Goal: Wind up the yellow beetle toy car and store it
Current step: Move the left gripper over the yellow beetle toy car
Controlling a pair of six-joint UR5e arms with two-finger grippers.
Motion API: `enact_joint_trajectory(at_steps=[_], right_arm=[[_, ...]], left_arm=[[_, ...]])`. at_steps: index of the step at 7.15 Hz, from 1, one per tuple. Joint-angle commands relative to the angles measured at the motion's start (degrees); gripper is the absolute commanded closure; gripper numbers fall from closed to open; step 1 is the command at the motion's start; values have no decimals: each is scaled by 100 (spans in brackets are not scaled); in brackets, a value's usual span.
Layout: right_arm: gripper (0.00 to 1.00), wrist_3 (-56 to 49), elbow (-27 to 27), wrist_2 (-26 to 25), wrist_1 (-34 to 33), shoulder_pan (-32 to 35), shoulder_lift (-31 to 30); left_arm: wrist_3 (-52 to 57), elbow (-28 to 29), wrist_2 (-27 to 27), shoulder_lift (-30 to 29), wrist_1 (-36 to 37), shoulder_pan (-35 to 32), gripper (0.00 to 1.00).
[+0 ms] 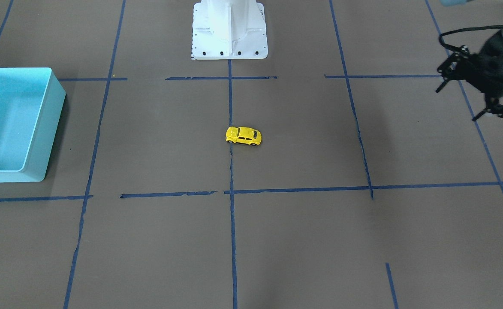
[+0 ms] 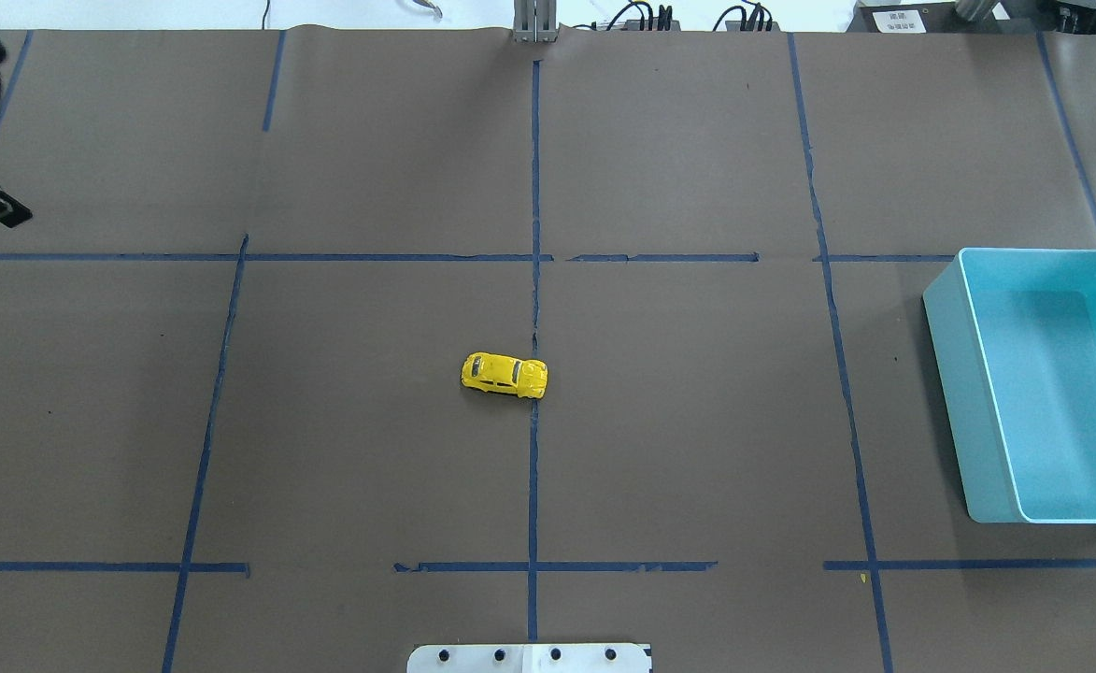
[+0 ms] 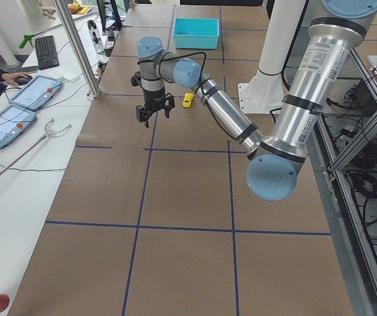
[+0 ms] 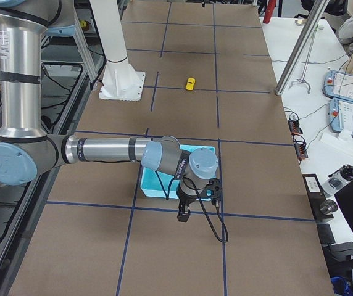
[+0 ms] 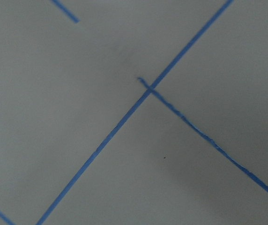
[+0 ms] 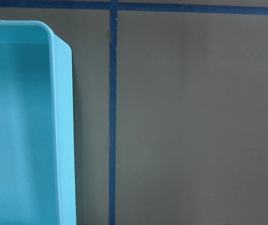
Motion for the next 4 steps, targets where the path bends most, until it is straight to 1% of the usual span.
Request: enact_joint_trajectory(at_steps=[1, 2, 3, 4], right_arm=[[0, 0, -6, 0, 0, 0, -1], [0, 0, -6, 0, 0, 0, -1], [0, 0, -6, 0, 0, 0, -1], [0, 0, -6, 0, 0, 0, -1]], left_arm=[[810, -161, 740, -493, -355, 1379, 0], [785, -92, 892, -678, -478, 1827, 0], [776, 13, 893, -767, -749, 2206, 0], [767, 467, 902, -1099, -1126, 2366, 0]])
